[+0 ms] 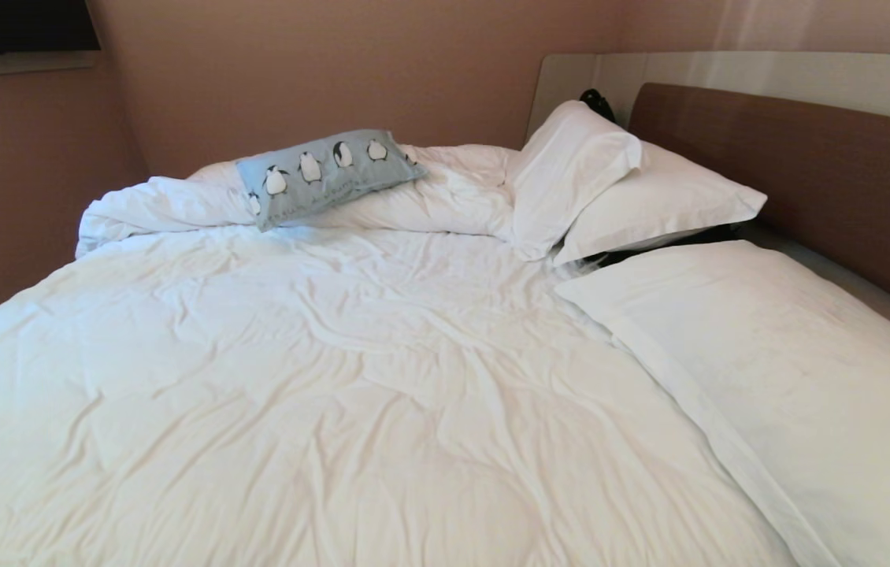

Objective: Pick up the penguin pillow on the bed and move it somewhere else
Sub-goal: Pick up the pillow

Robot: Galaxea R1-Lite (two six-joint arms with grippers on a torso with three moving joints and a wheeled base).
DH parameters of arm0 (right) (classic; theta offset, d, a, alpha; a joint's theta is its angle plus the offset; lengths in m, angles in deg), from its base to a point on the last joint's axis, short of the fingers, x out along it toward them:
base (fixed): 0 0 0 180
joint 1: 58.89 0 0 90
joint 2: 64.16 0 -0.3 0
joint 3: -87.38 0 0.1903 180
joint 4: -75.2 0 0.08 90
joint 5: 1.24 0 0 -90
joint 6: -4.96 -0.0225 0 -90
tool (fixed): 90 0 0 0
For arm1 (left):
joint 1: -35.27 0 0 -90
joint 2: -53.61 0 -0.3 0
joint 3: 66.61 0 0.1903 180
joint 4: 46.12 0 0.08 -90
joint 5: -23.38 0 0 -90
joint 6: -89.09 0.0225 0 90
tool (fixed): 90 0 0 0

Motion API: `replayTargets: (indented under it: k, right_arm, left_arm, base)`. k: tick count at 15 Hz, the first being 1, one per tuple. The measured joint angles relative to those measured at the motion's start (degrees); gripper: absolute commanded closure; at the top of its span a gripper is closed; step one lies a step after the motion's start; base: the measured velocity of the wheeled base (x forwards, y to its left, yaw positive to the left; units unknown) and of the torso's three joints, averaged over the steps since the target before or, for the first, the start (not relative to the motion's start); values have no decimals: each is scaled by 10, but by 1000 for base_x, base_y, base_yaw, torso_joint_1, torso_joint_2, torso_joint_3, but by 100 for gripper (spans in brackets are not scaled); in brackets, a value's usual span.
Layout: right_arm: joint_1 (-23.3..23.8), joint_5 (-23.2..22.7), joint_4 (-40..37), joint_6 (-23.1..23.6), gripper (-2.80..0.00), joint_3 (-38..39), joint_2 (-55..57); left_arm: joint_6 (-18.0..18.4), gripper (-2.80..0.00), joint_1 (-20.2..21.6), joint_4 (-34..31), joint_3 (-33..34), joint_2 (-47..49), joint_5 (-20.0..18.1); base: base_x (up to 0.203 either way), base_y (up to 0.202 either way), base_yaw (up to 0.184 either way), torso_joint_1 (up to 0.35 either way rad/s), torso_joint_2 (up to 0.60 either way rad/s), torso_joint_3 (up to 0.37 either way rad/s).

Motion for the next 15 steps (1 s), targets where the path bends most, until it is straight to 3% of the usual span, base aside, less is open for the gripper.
replayTargets:
  k: [3, 7, 15]
  right_arm:
    - [8, -29, -1, 18, 0, 10, -59]
    - [9, -103, -26, 28, 0, 50, -113]
    - [9, -290, -22, -48, 0, 126, -124]
  left_arm:
    - [0, 0, 0, 0, 0, 0, 0]
    - [0, 0, 0, 0, 0, 0, 0]
    - [0, 0, 0, 0, 0, 0, 0]
  base:
    - [0, 0, 0, 0, 0, 0]
    - [0, 0, 0, 0, 0, 0]
    - [0, 0, 0, 0, 0, 0]
